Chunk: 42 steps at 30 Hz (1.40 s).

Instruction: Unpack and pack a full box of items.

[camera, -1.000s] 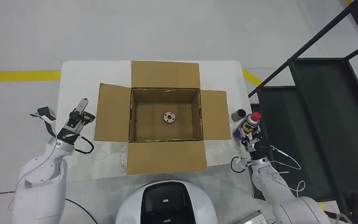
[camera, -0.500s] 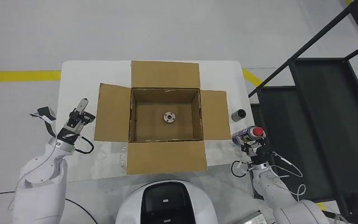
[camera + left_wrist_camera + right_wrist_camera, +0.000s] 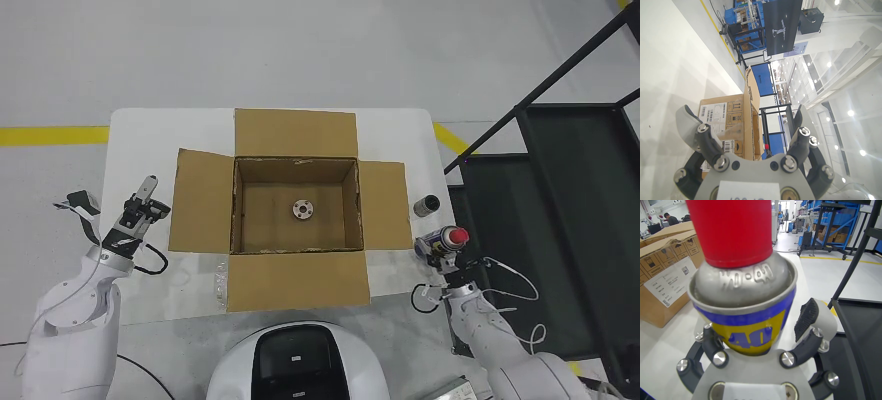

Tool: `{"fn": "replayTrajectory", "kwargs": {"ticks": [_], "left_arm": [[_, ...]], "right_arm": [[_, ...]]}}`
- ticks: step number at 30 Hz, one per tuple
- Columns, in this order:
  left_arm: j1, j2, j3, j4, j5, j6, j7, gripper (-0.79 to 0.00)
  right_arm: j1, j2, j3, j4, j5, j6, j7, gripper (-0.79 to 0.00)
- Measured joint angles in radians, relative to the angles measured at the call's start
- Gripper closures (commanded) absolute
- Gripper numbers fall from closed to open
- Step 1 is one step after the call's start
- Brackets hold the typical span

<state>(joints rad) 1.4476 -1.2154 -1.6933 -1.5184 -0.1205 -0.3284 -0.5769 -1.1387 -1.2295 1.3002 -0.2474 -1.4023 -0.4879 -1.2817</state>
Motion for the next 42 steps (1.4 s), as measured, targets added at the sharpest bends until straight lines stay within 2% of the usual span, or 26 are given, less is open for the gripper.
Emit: {"fn": "replayTrajectory", "kwargs": {"ticks": [13, 18, 23, 30, 35, 42], "left_arm": [[0.000, 0.000, 0.000, 0.000, 0.000, 0.000, 0.000, -0.785], [0.000, 0.000, 0.000, 0.000, 0.000, 0.000, 0.000, -0.785], [0.000, 0.000, 0.000, 0.000, 0.000, 0.000, 0.000, -0.785], [0.000, 0.000, 0.000, 0.000, 0.000, 0.000, 0.000, -0.785], [0.000, 0.000, 0.000, 0.000, 0.000, 0.000, 0.000, -0.785], [0.000, 0.000, 0.000, 0.000, 0.000, 0.000, 0.000, -0.785]], "right_arm": [[0.076, -0.002, -0.005, -0.006, 0.035, -0.036, 0.103, -0.785], [0.064, 0.003, -0.014, -0.004, 0.024, -0.056, 0.074, -0.785], [0.008, 0.016, -0.005, -0.039, 0.049, -0.071, 0.018, -0.785], [-0.130, 0.063, 0.013, -0.246, 0.056, -0.011, -0.040, -0.785], [-0.231, 0.110, 0.044, -0.450, 0.031, 0.024, -0.075, -0.785], [-0.353, 0.167, 0.126, -0.725, -0.030, 0.015, -0.065, -0.785]]}}
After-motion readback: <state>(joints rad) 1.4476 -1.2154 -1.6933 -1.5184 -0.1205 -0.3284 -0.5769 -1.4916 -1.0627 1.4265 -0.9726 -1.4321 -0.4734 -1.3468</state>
